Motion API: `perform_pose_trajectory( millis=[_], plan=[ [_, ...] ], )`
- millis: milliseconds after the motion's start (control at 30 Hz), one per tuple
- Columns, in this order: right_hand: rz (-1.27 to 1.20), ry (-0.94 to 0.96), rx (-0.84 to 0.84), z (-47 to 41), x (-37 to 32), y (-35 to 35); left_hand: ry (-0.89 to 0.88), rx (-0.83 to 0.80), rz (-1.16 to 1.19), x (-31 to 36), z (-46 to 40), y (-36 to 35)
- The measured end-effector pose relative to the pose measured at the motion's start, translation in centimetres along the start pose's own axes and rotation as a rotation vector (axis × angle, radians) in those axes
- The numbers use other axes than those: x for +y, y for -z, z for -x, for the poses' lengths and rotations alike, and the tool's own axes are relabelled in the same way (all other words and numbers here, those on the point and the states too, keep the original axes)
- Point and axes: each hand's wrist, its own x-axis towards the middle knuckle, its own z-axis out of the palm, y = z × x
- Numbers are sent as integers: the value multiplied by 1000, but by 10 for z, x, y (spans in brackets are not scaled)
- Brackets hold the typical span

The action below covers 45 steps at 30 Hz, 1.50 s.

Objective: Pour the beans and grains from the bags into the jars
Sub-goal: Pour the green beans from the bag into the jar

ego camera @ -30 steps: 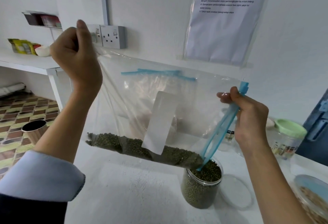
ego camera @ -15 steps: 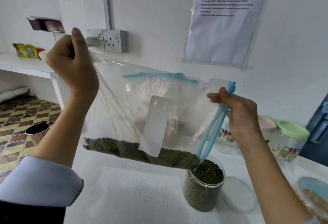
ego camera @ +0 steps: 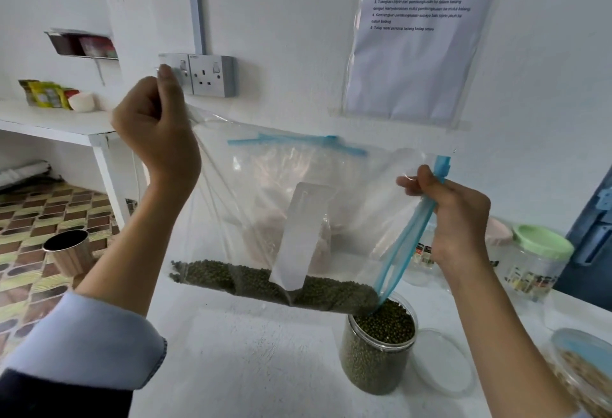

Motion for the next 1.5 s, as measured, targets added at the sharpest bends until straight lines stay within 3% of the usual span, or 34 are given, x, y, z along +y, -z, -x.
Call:
perform_pose_trajectory(
  millis=[433, 667, 767, 900, 1300, 1400, 1500],
  plan=[
    [-54, 36, 93, 10, -2, 4, -18, 30, 23, 1, -9, -5],
    [-63, 52, 93, 11, -1, -1, -22, 62, -16, 2, -14, -3],
    [-15, 20, 6, 11, -2, -2, -17, 57, -15, 3, -16, -3],
    [-41, 31, 77, 9, -5, 1, -3, 44, 6, 2, -14, -3],
    [-58, 17, 92, 8, 0, 3, -30, 41, 7, 3, -11, -11],
    [-26, -23, 9, 6, 0, 0, -52, 31, 8, 4, -16, -13],
    [-62, -32, 75, 2, -2, 0, -56, 24, 8, 5, -17, -15]
  ],
)
